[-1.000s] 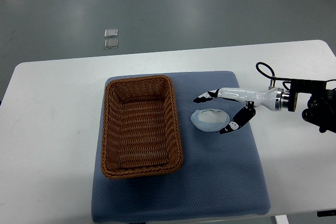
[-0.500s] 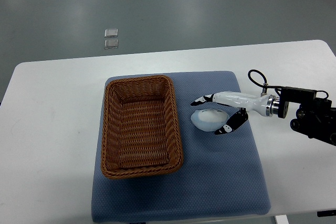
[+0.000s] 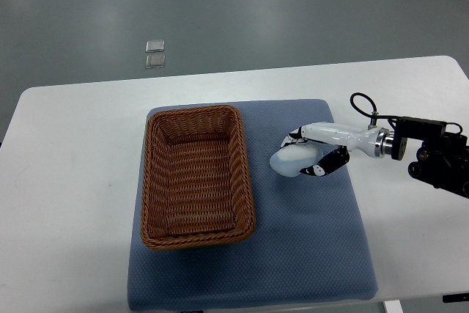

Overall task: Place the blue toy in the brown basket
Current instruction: 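Lift the held toy and carry it over the wicker basket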

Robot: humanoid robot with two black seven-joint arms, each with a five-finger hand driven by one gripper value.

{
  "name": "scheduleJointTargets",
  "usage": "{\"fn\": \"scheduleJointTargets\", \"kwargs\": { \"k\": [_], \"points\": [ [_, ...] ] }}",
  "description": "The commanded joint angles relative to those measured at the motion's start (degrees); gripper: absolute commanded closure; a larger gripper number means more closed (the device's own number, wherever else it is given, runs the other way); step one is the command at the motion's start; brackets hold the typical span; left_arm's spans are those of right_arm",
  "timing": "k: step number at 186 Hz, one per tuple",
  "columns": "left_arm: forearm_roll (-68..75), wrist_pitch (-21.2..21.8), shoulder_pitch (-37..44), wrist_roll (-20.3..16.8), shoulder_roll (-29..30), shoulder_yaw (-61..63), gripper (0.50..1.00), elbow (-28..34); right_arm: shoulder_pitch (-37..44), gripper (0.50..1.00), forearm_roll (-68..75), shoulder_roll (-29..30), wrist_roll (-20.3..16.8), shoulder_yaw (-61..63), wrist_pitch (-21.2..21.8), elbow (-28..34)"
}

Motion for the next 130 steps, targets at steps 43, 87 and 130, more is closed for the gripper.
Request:
{"fn": "scheduleJointTargets", "kwargs": {
  "k": [43,87,130],
  "points": [
    [0.0,0.0,-0.1,0.0,0.0,0.0,0.5,0.0,6.4,0.955,0.8,0.6,0.6,1.6,-0.4,0.2],
    [0.0,0.0,-0.1,0.0,0.0,0.0,0.5,0.0,10.1,0.946,1.0,4.9,1.0,0.5,1.3,-0.2],
    [0.0,0.0,-0.1,0.0,0.0,-0.1,0.5,-0.1,13.6,0.93,1.0,11.2,1.0,-1.9,3.3,-2.8]
  ]
}}
